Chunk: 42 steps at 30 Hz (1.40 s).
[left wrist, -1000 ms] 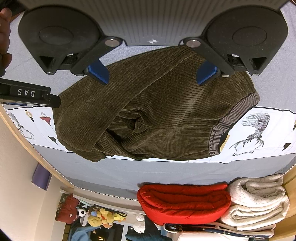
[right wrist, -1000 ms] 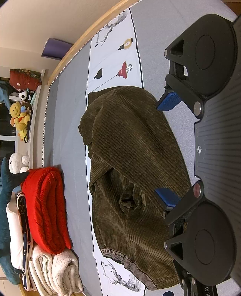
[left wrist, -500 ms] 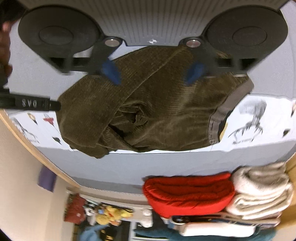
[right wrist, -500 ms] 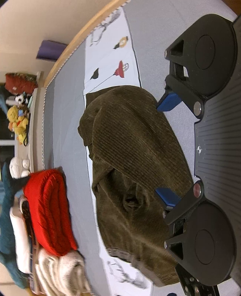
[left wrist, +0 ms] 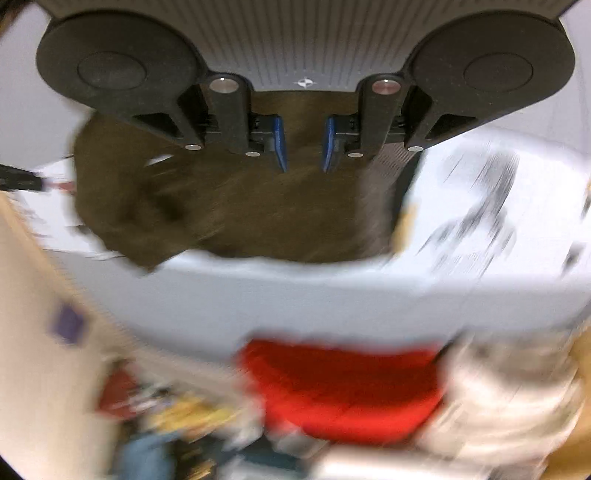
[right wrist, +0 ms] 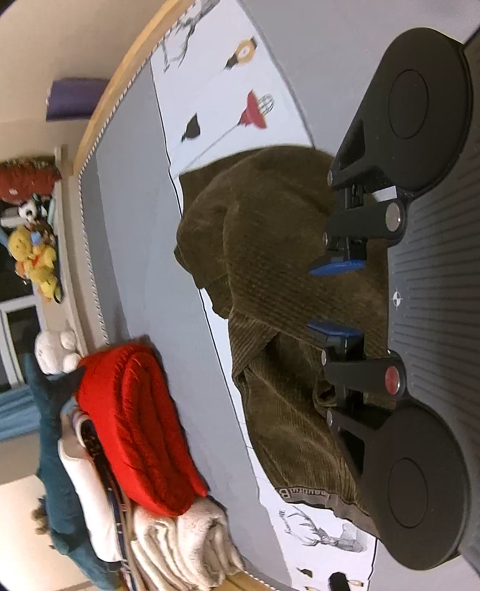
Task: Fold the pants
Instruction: 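Grasp the waistband with the left tool while the right tool grasps a pant leg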
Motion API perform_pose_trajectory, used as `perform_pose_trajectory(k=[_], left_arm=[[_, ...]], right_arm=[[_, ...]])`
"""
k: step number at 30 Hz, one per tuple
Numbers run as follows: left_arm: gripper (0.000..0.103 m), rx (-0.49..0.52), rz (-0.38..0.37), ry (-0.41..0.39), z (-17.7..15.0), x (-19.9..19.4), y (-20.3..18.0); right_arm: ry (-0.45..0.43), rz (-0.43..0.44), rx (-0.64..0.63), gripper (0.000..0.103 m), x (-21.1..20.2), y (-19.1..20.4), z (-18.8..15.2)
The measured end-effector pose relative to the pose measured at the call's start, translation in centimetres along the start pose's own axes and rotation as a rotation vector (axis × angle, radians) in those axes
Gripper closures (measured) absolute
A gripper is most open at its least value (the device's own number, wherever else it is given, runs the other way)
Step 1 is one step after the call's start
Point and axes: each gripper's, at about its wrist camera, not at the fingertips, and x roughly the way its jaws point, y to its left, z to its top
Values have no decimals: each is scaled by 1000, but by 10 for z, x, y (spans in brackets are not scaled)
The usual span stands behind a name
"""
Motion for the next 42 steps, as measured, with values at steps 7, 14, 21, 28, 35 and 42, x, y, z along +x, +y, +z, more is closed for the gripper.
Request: perform_pose_trajectory(k=[7,14,21,28,35,42], left_arm=[[72,-243,42,68,22,45,67],[36,-271,107,146,18,84,95],[22,-259,125,225,12,121,113],[30,-158,91,333,-4,145,110],[97,-41,76,287,-4,105,98],[98,170,88,399,-39,62,78]], right_arm=[[48,-6,-107,33,71,17,23],[110,-75,-156,21,134,35,28],[121,-289,-261,27,175,43,19],[128,-219,-85,87,140,6,41],[11,-163,47,91,34,-66,63],[383,-253,-106,91,27,-123,-26]])
